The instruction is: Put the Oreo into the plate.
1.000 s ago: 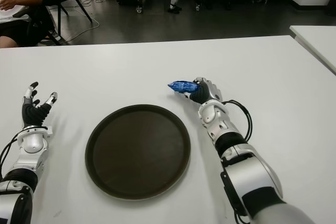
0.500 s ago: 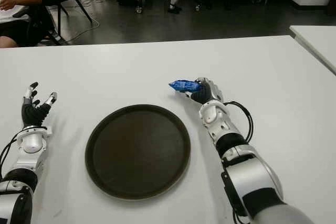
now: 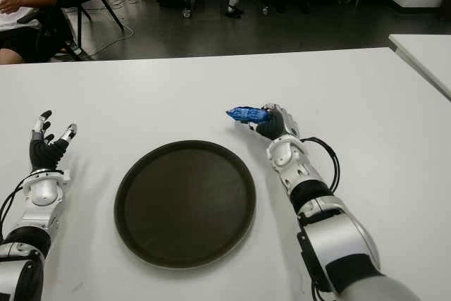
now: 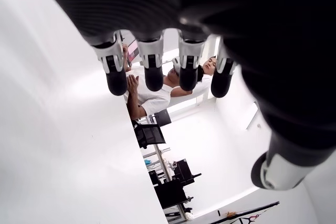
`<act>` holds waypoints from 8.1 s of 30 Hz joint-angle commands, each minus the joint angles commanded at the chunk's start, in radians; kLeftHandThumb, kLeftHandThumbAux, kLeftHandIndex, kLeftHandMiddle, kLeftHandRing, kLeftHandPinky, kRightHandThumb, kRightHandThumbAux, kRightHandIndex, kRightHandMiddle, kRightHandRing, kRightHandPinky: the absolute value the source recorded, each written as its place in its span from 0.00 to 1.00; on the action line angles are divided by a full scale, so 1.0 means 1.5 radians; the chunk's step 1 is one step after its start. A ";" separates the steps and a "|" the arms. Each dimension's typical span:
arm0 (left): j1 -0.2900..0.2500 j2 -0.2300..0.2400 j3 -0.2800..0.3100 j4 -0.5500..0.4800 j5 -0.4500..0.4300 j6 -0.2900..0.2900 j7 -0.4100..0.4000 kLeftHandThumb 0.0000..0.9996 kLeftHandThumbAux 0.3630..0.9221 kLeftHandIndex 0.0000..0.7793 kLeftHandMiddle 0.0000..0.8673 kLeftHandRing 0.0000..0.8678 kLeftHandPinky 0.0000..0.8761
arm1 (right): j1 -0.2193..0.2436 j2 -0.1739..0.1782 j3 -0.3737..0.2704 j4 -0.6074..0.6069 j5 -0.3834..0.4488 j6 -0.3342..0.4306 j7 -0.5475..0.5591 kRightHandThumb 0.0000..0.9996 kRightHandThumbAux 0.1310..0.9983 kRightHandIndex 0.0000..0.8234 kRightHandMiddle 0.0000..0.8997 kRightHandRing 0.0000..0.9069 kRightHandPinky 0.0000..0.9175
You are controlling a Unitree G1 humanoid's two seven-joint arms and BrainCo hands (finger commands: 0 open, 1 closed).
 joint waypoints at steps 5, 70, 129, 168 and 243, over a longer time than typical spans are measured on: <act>0.001 -0.001 -0.001 -0.003 0.001 -0.001 0.001 0.00 0.44 0.00 0.00 0.00 0.00 | 0.001 0.000 -0.002 -0.001 0.002 -0.004 -0.001 0.70 0.68 0.53 0.89 0.89 0.87; -0.003 0.002 0.007 0.003 -0.007 0.008 -0.012 0.00 0.49 0.00 0.00 0.00 0.00 | 0.199 0.028 -0.150 -0.432 0.407 -0.084 0.505 0.71 0.67 0.53 0.94 0.94 0.94; 0.001 -0.003 0.002 -0.005 -0.004 0.004 -0.007 0.00 0.45 0.00 0.00 0.00 0.00 | 0.190 -0.035 0.054 -0.409 0.064 -0.211 0.440 0.71 0.68 0.53 0.95 0.95 0.95; 0.003 -0.008 0.004 -0.013 -0.010 0.002 -0.009 0.00 0.45 0.00 0.00 0.00 0.00 | 0.185 -0.080 0.093 -0.466 0.038 -0.167 0.513 0.69 0.68 0.52 0.70 0.70 0.65; -0.003 -0.002 0.004 0.001 -0.006 0.009 -0.001 0.00 0.45 0.00 0.00 0.00 0.00 | 0.104 -0.044 0.008 -0.258 0.196 -0.221 0.636 0.00 0.69 0.05 0.05 0.04 0.04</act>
